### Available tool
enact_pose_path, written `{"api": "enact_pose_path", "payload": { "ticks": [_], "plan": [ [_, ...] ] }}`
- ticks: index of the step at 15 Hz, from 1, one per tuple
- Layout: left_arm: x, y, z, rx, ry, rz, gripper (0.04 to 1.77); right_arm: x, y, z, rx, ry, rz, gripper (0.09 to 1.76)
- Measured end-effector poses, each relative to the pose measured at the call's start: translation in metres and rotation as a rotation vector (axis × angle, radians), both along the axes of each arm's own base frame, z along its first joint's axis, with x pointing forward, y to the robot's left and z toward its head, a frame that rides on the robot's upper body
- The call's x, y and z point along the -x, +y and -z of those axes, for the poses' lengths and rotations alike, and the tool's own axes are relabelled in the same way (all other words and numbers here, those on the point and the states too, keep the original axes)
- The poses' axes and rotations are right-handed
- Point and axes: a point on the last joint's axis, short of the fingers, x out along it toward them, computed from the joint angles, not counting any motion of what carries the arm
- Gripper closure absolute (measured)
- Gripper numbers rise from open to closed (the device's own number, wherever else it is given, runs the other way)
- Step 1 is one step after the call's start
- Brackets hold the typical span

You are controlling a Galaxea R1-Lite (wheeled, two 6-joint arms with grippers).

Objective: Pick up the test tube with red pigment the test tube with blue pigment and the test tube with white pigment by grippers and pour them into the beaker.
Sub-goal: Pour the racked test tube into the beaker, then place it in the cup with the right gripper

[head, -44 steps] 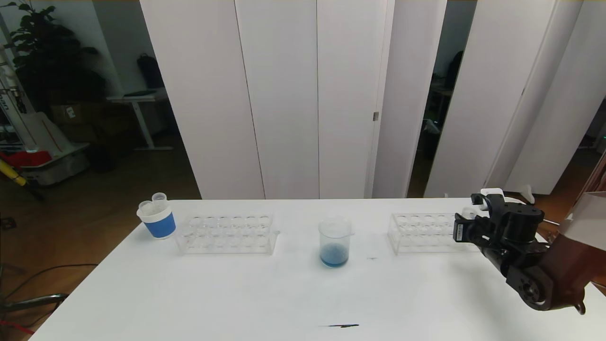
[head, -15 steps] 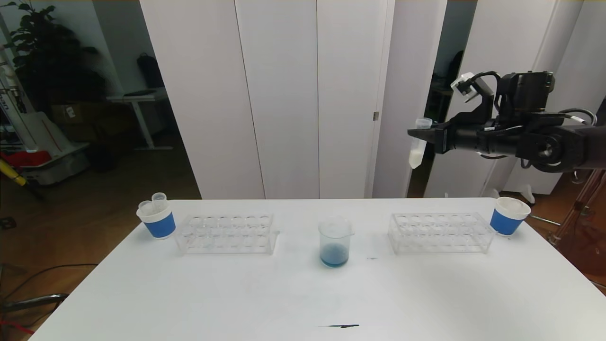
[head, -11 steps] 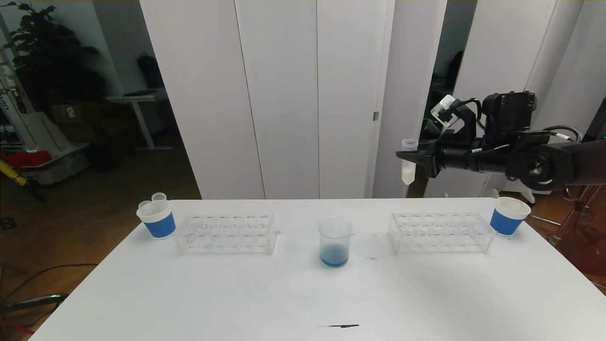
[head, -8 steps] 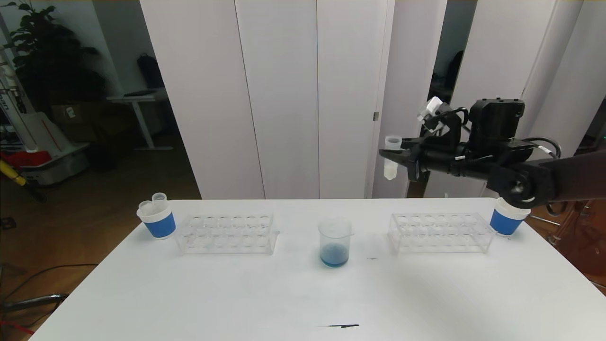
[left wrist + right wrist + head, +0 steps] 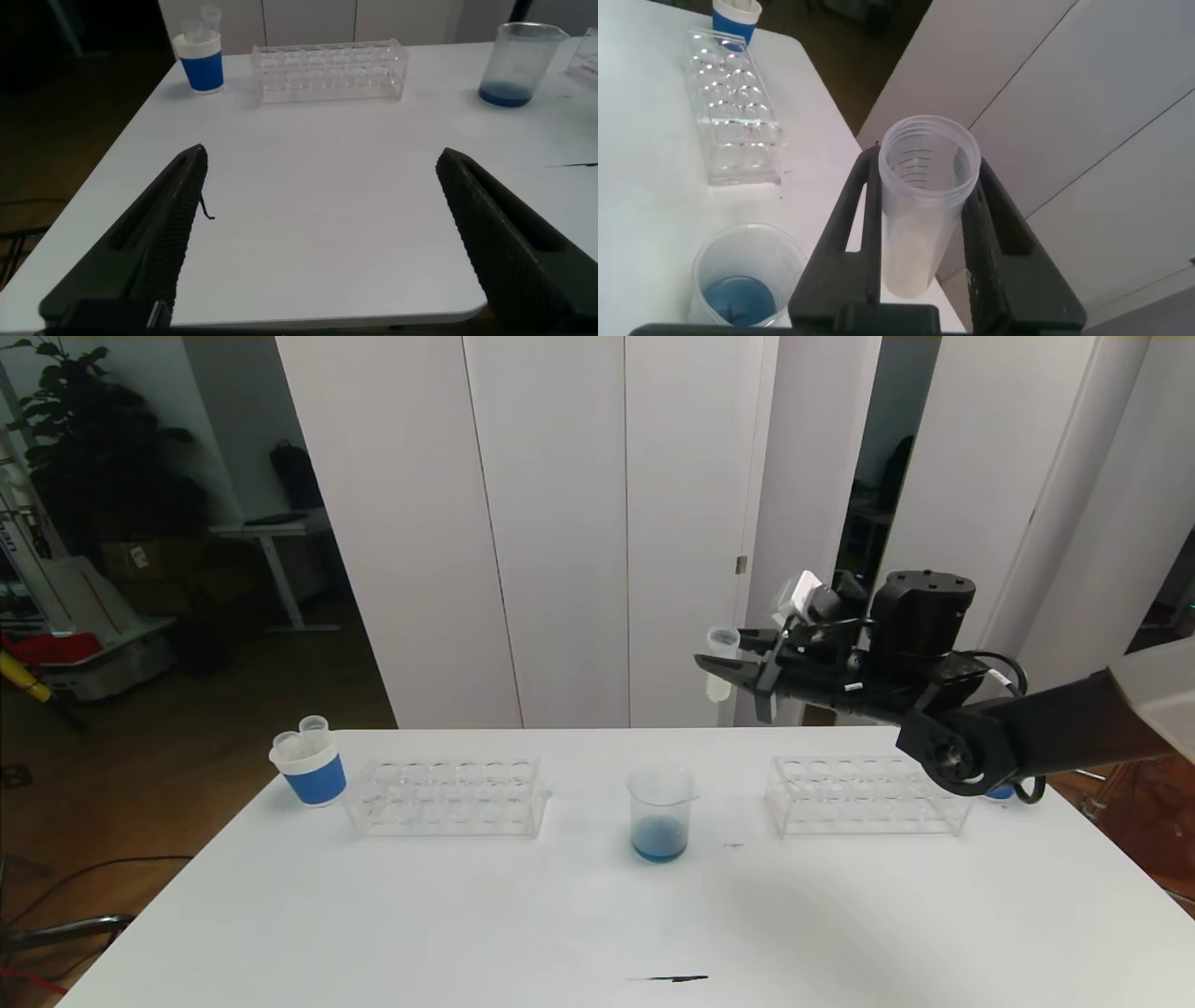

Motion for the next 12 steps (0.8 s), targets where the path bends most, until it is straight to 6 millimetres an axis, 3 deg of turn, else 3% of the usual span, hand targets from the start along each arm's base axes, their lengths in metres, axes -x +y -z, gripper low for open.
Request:
{"api": "enact_pose_path", "payload": {
  "ticks": [7,12],
  "plan": [
    [0.0,0.0,0.0,0.0,0.0,0.0,0.06,-0.013,0.0,0.022,0.178,-0.242,-0.043,1.28],
    [0.0,0.0,0.0,0.0,0.0,0.0,0.06,-0.033,0.013,0.027,0.258,-0.413,-0.059,1.28]
  ]
}}
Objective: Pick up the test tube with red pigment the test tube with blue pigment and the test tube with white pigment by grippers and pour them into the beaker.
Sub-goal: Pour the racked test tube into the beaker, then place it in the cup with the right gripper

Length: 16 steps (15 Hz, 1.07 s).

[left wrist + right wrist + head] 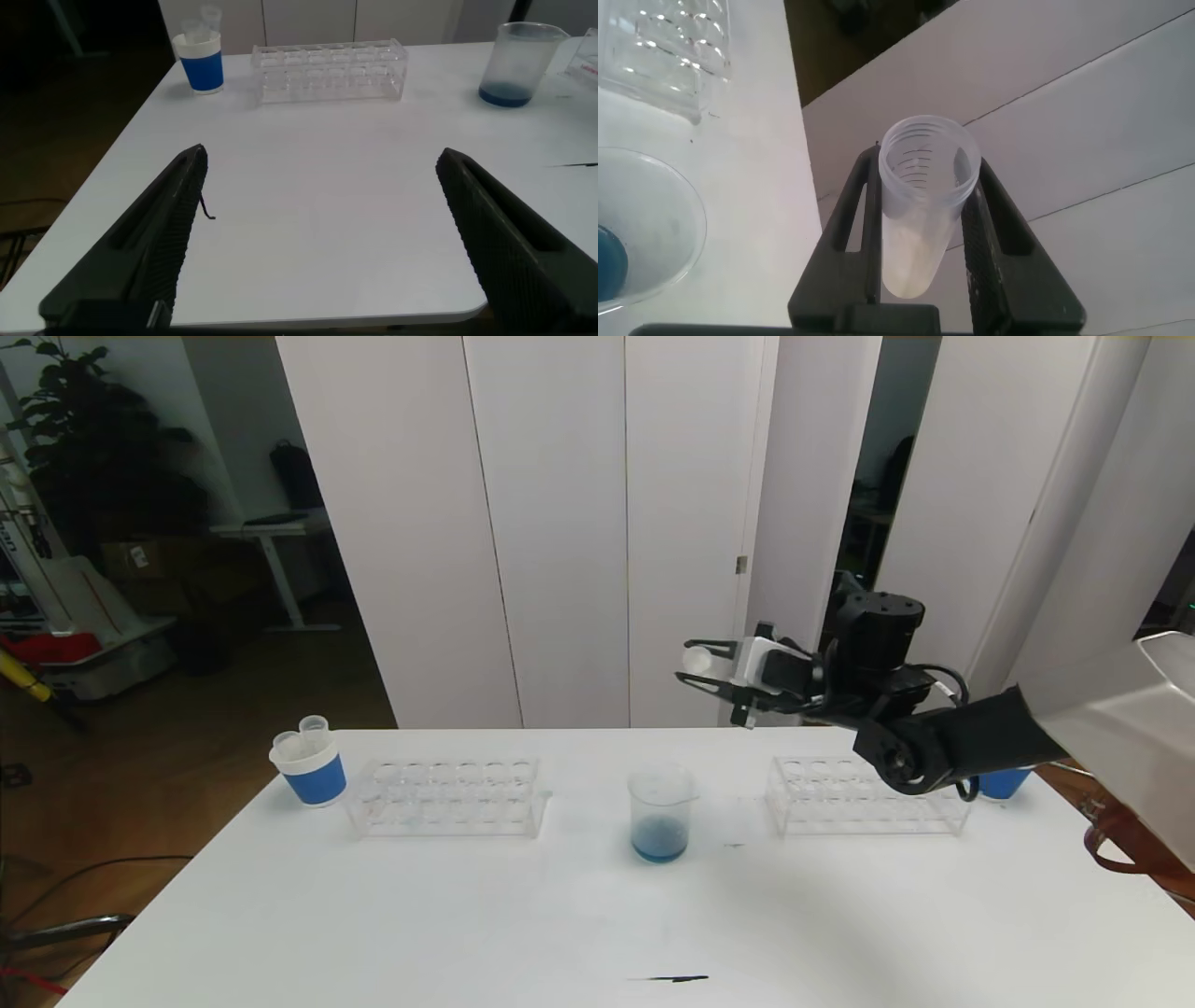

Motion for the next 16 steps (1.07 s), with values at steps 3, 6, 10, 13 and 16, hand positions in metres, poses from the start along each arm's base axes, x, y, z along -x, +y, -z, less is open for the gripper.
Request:
{"api": "enact_pose_path", "payload": {
  "ticks": [3,6,10,13,16],
  "plan": [
    [0.0,0.0,0.0,0.0,0.0,0.0,0.06,-0.006,0.006,0.009,0.062,-0.043,-0.03,1.28],
    [0.0,0.0,0.0,0.0,0.0,0.0,0.06,-0.009,0.009,0.008,0.101,-0.131,-0.053,1.28],
    [0.0,0.0,0.0,0.0,0.0,0.0,0.06,-0.008,0.015,0.012,0.158,-0.24,-0.082,1.28],
    [0.0,0.0,0.0,0.0,0.0,0.0,0.06,-0.009,0.02,0.021,0.206,-0.318,-0.102,1.28],
    [0.0,0.0,0.0,0.0,0.0,0.0,0.06,-0.012,0.022,0.025,0.232,-0.375,-0.124,1.28]
  ]
}}
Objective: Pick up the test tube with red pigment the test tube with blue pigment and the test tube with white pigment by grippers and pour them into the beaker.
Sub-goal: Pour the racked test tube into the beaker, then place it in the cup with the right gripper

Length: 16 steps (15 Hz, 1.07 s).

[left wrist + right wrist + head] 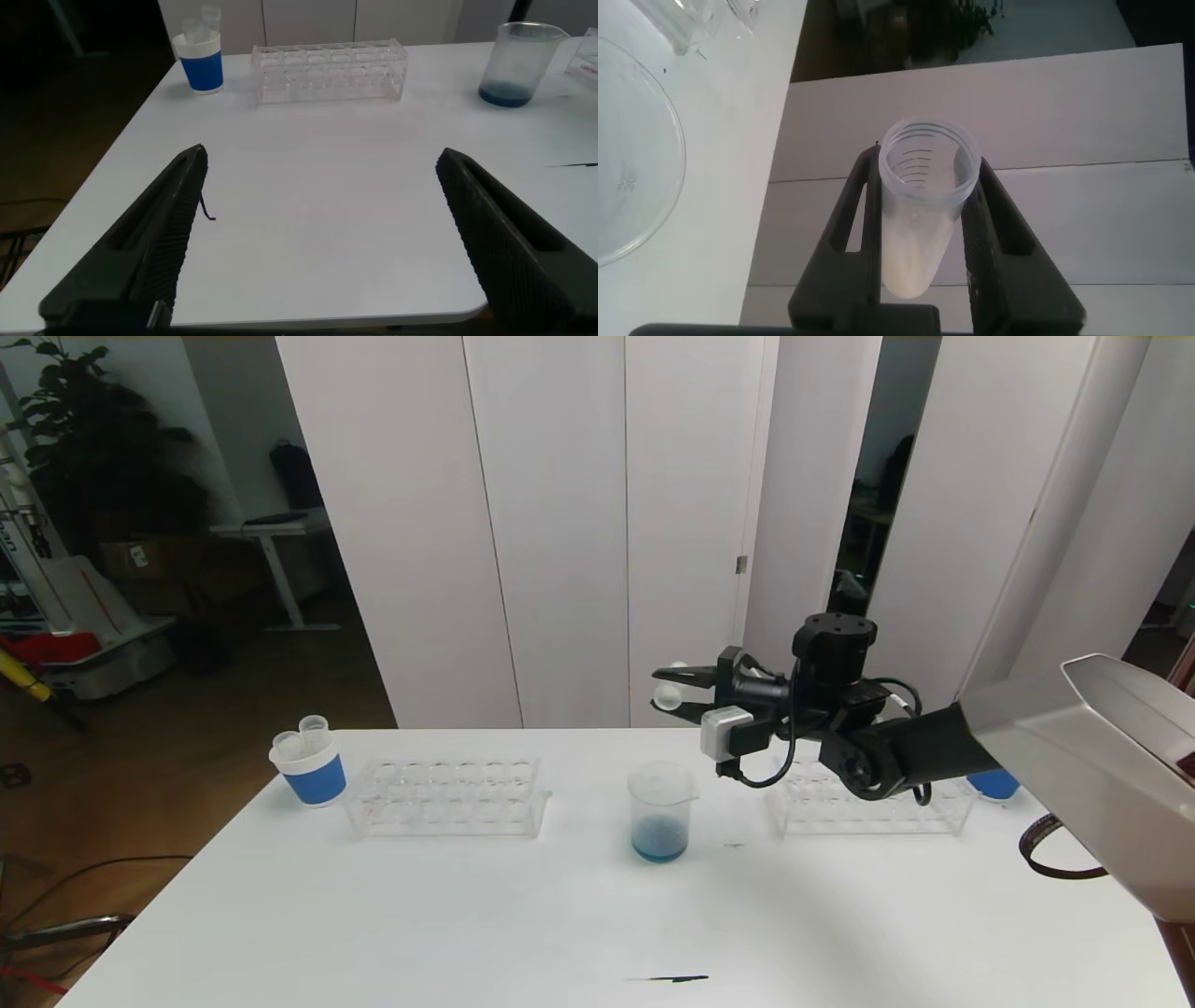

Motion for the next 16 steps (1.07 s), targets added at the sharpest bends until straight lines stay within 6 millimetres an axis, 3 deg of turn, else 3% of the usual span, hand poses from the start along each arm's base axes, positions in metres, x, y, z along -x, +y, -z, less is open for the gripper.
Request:
{"api": "enact_pose_path", "payload": {
  "ticks": [16],
  "plan": [
    [0.0,0.0,0.0,0.0,0.0,0.0,0.06,-0.014,0.004,0.005,0.036,-0.133,0.006,1.28]
  ]
}}
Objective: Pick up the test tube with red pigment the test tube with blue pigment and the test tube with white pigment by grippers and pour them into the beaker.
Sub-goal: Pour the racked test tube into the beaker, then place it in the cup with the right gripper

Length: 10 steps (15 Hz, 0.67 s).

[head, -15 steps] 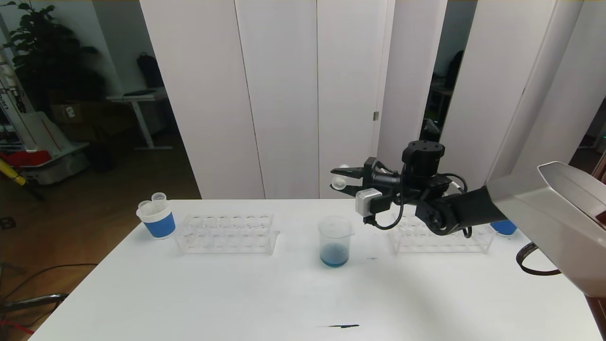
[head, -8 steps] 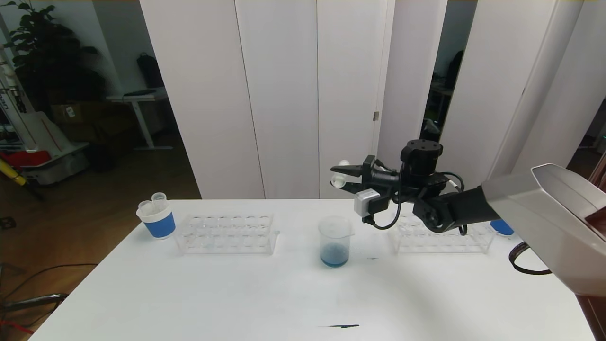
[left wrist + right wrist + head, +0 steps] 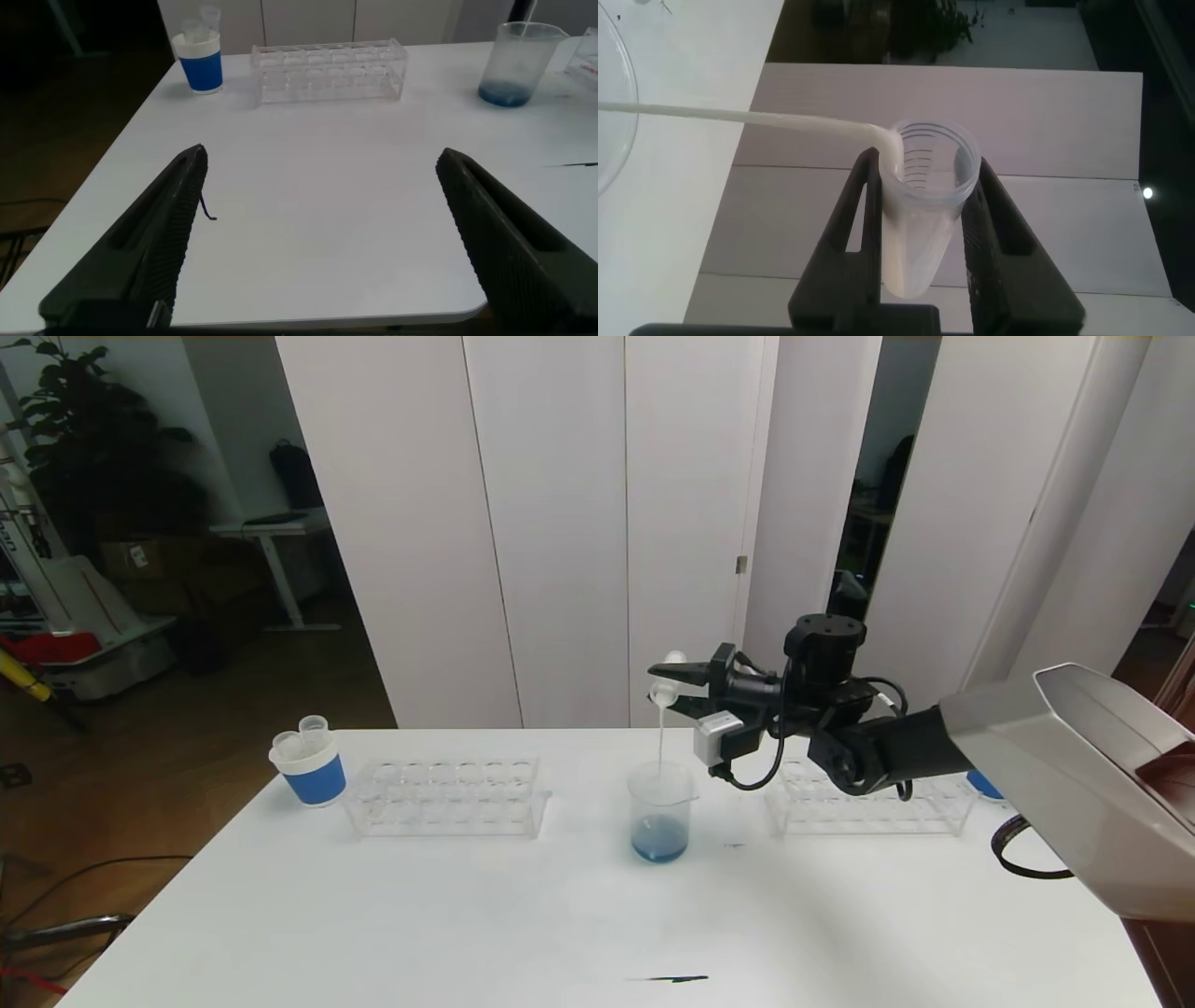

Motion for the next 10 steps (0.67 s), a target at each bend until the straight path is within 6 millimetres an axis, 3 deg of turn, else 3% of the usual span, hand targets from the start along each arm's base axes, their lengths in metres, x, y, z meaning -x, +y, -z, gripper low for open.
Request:
{"api": "enact_pose_path", "payload": {
  "ticks": [10],
  "plan": [
    [0.0,0.0,0.0,0.0,0.0,-0.001,0.06,-0.007,-0.002,-0.014,0.02,-0.147,0.004,1.28]
  ]
}}
